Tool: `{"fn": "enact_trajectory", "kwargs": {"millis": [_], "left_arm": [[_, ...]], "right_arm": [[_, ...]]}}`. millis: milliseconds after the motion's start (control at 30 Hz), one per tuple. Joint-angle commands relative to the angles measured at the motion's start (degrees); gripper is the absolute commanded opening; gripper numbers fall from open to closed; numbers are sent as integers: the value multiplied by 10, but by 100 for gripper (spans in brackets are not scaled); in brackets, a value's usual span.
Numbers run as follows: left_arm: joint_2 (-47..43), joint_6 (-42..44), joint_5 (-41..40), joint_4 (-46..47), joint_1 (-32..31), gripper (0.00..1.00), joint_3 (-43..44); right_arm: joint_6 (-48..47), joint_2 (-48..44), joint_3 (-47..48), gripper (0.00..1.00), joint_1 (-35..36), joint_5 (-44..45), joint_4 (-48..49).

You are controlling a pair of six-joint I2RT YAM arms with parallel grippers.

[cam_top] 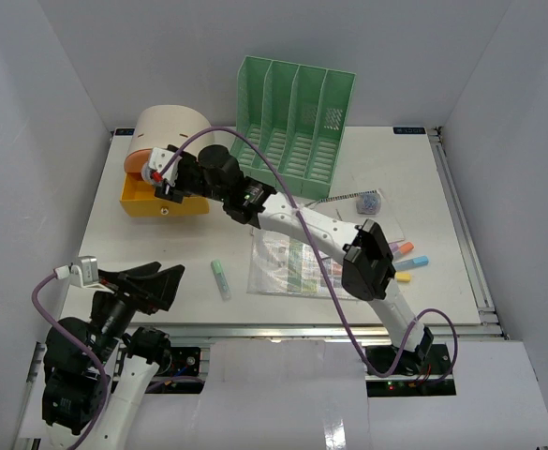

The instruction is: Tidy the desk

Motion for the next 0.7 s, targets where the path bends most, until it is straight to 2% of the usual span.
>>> {"fn": "enact_trajectory", "kwargs": {"millis": [0, 100, 233, 267, 333, 367, 433, 500, 667], "left_arm": [[-11, -14, -5, -19, 1, 98, 7], [-12, -16, -8, -34, 1, 98, 11], [-28, -17, -17, -46, 1, 98, 20], [-28, -18, -17, -47, 1, 98, 21], [-27, -18, -16, -49, 1, 98, 23], [-27, -19, -15, -49, 1, 98, 23], [-27, -19, -15, -48, 1, 98, 23], [-26, -21, -12, -43, 1, 98, 20], [-25, -23, -3, -32, 1, 98, 11]], "right_arm": [[45, 56, 26, 13, -7, 48, 186], [47, 81, 28, 16, -9, 49, 226], [39, 105, 32, 28, -11, 46, 246], [36, 107, 30, 38, -11, 49, 249], [31, 105, 21, 69, -12, 57, 257], [29, 102, 14, 81, -12, 60, 261], [27, 93, -3, 94, -13, 66, 270], [26, 79, -17, 98, -14, 62, 270], [26, 18, -39, 92, -20, 45, 231]]}}
